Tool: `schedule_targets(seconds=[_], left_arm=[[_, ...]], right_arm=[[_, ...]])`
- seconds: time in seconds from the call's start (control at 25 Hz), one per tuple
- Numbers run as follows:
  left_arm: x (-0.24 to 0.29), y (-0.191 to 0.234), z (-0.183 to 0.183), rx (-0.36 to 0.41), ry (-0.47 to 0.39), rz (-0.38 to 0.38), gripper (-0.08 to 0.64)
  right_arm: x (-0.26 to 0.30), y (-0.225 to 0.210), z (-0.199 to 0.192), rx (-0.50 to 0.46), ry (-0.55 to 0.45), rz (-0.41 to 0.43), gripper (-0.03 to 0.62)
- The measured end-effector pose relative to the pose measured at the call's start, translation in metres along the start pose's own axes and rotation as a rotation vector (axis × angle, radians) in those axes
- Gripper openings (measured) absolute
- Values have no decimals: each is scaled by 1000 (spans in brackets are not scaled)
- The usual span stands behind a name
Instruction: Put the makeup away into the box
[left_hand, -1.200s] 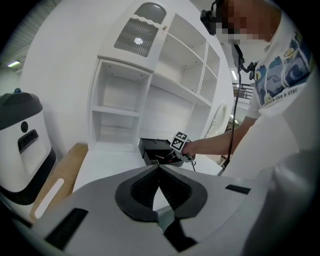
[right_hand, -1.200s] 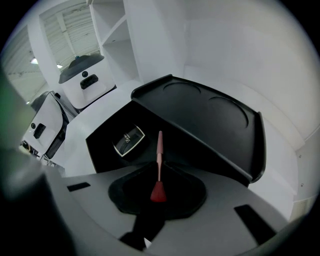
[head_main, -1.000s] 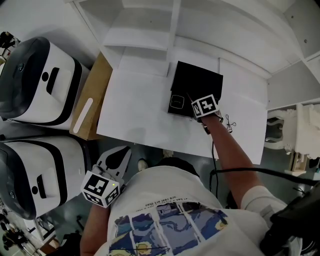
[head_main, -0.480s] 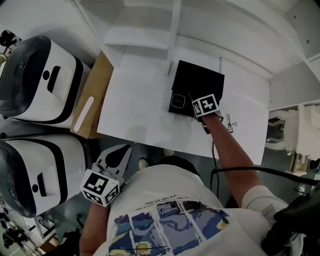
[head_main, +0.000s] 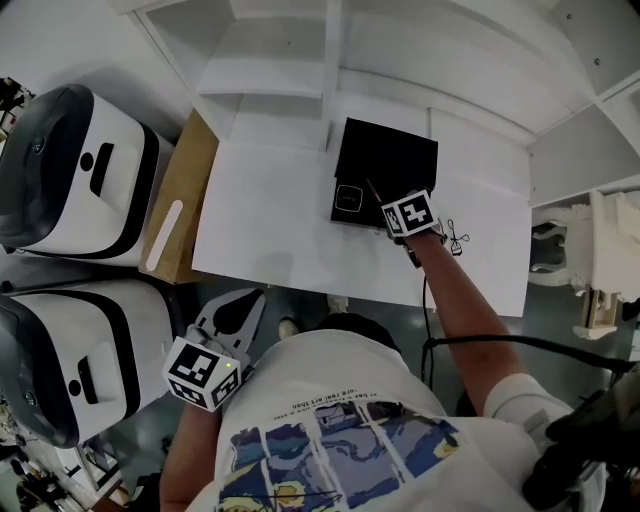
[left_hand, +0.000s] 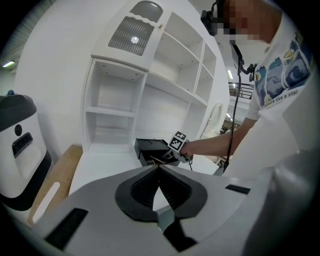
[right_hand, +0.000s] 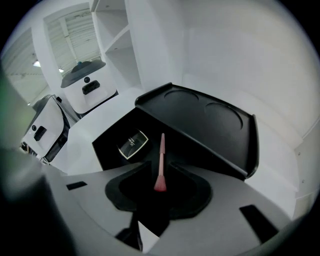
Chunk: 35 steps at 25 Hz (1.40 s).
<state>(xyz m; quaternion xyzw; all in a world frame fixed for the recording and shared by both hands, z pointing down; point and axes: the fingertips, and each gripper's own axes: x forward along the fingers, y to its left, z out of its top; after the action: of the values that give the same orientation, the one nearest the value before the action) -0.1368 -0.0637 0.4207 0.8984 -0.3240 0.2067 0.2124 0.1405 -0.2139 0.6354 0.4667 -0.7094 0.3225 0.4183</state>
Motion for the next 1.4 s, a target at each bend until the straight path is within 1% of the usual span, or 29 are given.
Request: schedule_targets(seconds=[0.2,0.4,0.6,0.84,1.12,1.28,1.4], left_arm=[[1,-8,-2,23,-2,-51,14],[-2,-17,-5,46,-13,-103,14],[-8,-24,-8,74,-27,-144,14],[-15,-35,-18,101,-31,-198,14],[-20,-49,-33,128,-18,-270,14],[-16,-58,-41,151,-2,-324,14],[-11,-65,-44,162,11,-355,14]], right_arm=[[-31,4,3,-7,-88,-33,112],[-65,16,0,-43,-182,-66,75],[-101,36,-14,-35,-246,-87,44],[-133,75,-51,1,-305,-66,29],[-150,126,-106,42,-343,-48,28],[-161,138,-134,81,-357,-60,27],[-166,136,-152,106,-355,-83,28]])
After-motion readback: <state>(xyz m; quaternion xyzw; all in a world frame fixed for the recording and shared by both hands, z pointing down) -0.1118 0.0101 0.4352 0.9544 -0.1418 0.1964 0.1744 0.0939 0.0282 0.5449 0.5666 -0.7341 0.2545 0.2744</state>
